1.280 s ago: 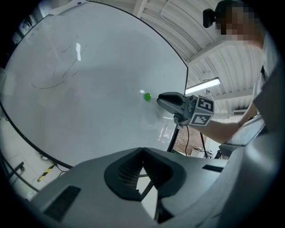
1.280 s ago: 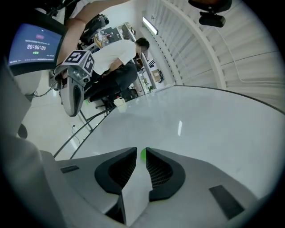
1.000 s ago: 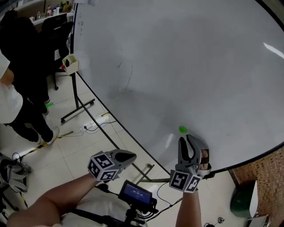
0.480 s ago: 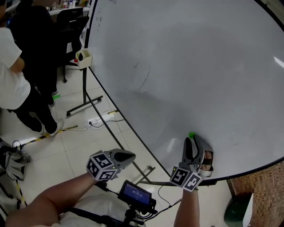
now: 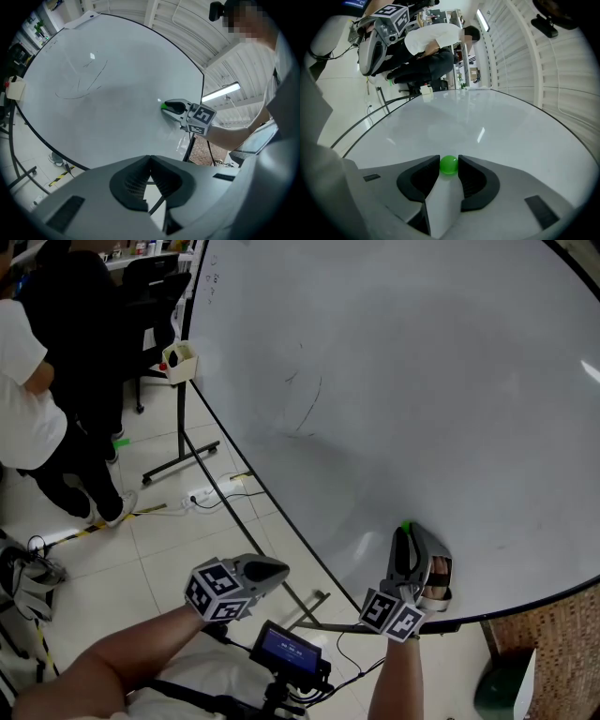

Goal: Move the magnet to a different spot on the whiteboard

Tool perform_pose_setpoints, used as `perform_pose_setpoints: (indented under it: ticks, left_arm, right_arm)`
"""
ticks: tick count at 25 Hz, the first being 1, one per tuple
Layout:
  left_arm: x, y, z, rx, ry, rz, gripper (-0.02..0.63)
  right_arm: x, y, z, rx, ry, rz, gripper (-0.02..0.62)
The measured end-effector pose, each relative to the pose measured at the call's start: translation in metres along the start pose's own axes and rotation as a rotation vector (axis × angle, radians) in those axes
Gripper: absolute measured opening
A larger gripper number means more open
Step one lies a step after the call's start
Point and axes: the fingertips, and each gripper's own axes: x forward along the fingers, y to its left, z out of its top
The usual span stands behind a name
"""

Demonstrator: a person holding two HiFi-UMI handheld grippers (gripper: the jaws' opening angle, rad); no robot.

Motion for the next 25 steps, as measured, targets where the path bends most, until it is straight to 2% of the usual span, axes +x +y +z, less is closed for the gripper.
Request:
perform_pose_setpoints:
  ticks: [8, 14, 21, 25]
  left_arm:
    - [0.002, 0.003, 0.001, 0.003, 0.010, -0.005, 0.028]
    - [0.003, 0.008, 0.000, 0.004, 0.016, -0.005, 0.028]
    - [0.001, 0.008, 0.000, 0.005, 0.025, -0.012, 0.028]
    - [0.000, 0.004, -0.002, 0.011, 0.026, -0.023, 0.028]
  right_arm:
    - [-0.001, -0.001, 0.002, 0.002, -0.007, 0.003, 0.153]
    - [0.000, -0.004, 0.001, 0.046, -0.009, -0.004, 0.153]
    - [-0.005, -0.007, 0.016, 0.045, -0.047, -0.005, 0.153]
    - [-0.013, -0.013, 0.019, 0.079, -0.056, -0.018, 0.153]
